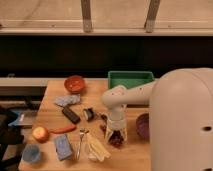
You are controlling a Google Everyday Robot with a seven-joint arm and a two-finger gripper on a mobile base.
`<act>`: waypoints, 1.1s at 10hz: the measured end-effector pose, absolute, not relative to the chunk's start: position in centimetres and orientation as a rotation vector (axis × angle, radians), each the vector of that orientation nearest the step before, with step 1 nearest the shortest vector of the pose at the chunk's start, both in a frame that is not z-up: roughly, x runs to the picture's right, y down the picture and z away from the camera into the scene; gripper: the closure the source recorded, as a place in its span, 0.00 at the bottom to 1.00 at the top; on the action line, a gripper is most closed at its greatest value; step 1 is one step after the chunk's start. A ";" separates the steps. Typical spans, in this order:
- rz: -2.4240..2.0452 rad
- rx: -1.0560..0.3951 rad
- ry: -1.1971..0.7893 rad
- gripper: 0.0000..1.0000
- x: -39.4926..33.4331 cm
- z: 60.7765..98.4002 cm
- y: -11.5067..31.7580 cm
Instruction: Place grapes in tray
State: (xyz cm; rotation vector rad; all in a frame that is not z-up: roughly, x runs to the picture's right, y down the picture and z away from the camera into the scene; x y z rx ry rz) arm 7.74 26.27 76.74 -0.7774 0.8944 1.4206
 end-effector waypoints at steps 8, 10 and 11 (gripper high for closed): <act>1.504 -0.728 0.679 1.00 7.8 69.9 20.2; 1.547 -0.661 0.596 1.00 8.4 67.5 16.4; 1.570 -0.621 0.555 1.00 8.7 66.8 14.3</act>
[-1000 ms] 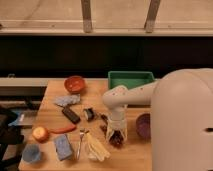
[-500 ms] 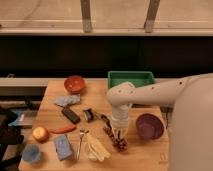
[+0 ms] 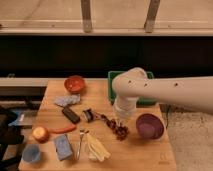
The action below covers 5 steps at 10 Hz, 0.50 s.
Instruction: Place grapes in tray
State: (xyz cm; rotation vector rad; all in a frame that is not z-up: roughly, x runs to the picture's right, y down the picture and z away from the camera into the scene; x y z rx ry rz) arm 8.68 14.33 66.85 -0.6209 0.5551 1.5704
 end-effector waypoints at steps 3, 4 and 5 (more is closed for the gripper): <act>1.664 -0.505 0.489 1.00 9.8 67.2 8.6; 1.702 -0.468 0.477 1.00 10.0 67.9 6.5; 1.732 -0.443 0.472 1.00 10.1 68.5 4.8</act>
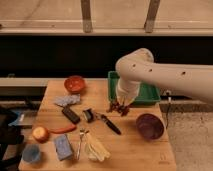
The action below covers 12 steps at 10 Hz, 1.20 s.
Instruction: Place grapes in tray
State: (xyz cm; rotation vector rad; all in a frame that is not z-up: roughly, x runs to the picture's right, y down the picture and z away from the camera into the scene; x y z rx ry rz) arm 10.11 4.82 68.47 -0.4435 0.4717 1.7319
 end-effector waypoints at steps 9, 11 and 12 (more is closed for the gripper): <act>2.001 -0.328 0.449 0.86 11.3 79.8 -9.9; 2.025 -0.377 0.461 0.69 11.0 83.1 -9.7; 2.043 -0.415 0.465 0.57 11.0 85.5 -9.5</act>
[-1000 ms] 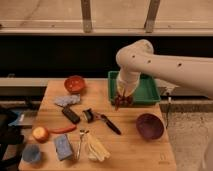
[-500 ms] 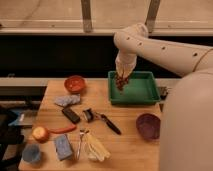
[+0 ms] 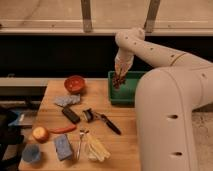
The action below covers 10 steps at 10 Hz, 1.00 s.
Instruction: Place grapes in tray
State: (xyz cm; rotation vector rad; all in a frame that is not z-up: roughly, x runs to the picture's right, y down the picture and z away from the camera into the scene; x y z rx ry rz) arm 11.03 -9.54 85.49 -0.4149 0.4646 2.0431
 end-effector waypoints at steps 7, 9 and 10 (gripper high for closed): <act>2.086 -0.521 0.447 0.38 12.3 89.1 -9.0; 2.088 -0.521 0.448 0.38 12.5 89.1 -9.0; 2.086 -0.522 0.448 0.38 12.3 89.1 -9.0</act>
